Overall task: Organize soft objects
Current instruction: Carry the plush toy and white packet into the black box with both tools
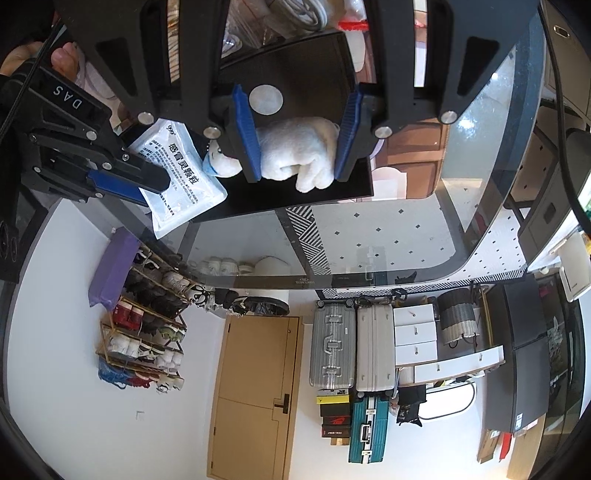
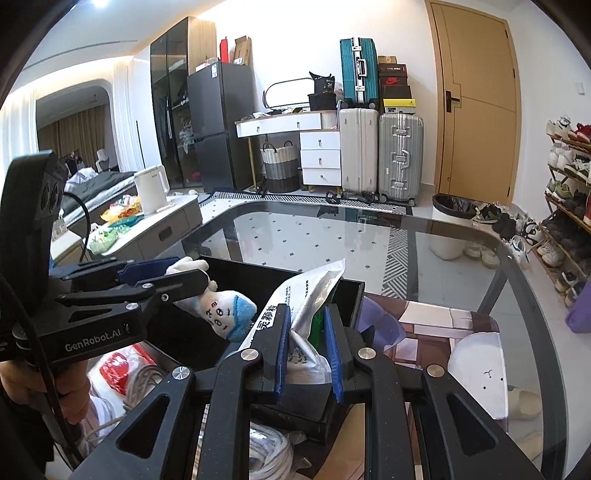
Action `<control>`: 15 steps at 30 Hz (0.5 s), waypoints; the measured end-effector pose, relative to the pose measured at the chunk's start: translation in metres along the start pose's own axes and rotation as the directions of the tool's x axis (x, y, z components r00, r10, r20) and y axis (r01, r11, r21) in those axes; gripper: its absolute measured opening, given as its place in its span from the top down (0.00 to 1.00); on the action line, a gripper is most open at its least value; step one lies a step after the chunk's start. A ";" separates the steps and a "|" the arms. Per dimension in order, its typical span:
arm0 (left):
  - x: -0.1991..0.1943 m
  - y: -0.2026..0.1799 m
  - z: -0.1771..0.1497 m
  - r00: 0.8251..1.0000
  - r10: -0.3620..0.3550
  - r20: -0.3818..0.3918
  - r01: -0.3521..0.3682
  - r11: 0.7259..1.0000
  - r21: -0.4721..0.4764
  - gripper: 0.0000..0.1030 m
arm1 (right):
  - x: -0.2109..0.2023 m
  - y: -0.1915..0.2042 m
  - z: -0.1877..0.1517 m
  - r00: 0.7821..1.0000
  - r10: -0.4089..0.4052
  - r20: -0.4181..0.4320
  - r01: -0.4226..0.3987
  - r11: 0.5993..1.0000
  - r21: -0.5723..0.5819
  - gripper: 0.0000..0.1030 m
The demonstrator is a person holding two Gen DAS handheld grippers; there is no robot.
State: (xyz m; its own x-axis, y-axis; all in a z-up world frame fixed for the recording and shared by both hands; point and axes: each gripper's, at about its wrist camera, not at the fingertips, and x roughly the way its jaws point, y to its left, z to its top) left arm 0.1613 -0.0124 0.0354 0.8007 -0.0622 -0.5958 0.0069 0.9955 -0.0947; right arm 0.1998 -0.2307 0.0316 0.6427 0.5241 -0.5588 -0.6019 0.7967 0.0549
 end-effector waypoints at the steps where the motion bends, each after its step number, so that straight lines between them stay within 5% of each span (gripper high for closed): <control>1: 0.002 0.000 0.000 1.000 -0.001 -0.004 0.001 1.000 0.002 0.62 | 0.001 0.000 -0.001 1.000 -0.006 -0.001 0.006 1.000 -0.010 0.82; 15: 0.013 -0.007 -0.003 0.999 0.030 -0.034 -0.028 0.998 0.048 0.62 | 0.015 0.011 -0.006 0.999 -0.047 -0.020 0.045 0.995 -0.094 0.82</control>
State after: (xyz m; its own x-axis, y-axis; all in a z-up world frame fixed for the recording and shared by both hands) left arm 0.1697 -0.0199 0.0259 0.7800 -0.0348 -0.6248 0.0130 0.9991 -0.0393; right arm 0.1994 -0.2159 0.0190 0.6607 0.4802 -0.5769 -0.6142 0.7877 -0.0479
